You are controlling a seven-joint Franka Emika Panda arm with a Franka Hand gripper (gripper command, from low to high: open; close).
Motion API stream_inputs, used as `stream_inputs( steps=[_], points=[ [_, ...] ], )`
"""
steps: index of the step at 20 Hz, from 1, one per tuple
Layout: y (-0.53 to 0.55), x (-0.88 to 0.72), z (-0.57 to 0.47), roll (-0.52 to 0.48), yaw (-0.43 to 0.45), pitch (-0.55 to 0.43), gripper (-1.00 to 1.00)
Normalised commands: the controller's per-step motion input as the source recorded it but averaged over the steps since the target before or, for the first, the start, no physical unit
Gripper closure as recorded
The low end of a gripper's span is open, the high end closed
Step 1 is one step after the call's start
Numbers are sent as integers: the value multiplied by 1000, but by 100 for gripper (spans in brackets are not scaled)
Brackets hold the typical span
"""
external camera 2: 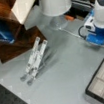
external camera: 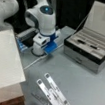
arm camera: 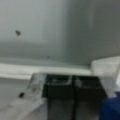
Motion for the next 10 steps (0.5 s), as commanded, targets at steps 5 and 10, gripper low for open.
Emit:
stream_inputs(
  steps=[5, 10],
  points=[
    [-36, -525, -133, 198, -85, -341, 100],
    [-46, -533, 7, 202, -53, -290, 100]
  ],
)
